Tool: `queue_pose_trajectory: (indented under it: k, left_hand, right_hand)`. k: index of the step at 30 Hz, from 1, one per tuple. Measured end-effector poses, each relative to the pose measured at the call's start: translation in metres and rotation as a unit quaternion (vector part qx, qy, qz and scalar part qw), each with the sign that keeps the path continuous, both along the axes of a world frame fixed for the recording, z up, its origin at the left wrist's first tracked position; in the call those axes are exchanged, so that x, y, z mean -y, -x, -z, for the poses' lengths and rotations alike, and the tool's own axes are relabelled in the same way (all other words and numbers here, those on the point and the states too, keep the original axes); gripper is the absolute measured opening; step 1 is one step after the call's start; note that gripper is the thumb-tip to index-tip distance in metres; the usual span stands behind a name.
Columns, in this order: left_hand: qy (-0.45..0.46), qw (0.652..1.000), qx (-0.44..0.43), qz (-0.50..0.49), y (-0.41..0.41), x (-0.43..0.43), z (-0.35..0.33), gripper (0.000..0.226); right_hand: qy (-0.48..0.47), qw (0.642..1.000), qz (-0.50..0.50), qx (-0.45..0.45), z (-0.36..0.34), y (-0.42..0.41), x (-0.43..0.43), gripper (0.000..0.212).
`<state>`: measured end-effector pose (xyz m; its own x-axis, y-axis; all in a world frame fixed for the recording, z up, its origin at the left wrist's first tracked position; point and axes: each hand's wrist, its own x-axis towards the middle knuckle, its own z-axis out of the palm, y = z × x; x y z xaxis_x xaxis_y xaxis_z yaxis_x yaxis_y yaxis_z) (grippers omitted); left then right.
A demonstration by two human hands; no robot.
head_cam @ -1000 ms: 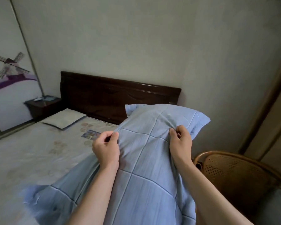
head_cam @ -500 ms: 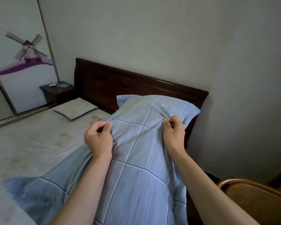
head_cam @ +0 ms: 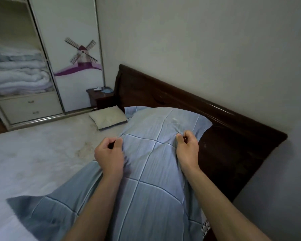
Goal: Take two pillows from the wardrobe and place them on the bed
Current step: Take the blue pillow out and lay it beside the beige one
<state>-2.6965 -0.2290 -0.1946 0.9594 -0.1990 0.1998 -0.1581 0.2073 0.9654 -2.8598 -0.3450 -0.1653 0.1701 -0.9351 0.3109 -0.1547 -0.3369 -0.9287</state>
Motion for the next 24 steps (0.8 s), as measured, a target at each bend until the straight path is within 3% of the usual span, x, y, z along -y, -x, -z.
queue_pose_trajectory:
  k: [7, 13, 24]
  left_hand:
    - [-0.019, 0.998, -0.038, -0.053, 0.021, 0.085, 0.012, 0.010]
    - [-0.012, 0.996, -0.047, -0.078, 0.015, 0.115, 0.041, 0.022]
    - [-0.037, 0.984, -0.072, -0.158, 0.005, 0.182, 0.069, 0.018]
  right_hand:
    - [-0.016, 0.997, -0.059, -0.038, 0.004, 0.000, 0.113, 0.030]
    - [-0.017, 0.995, -0.081, -0.055, 0.028, -0.020, 0.154, 0.033]
    - [-0.028, 0.982, -0.176, -0.070, 0.063, -0.060, 0.246, 0.027]
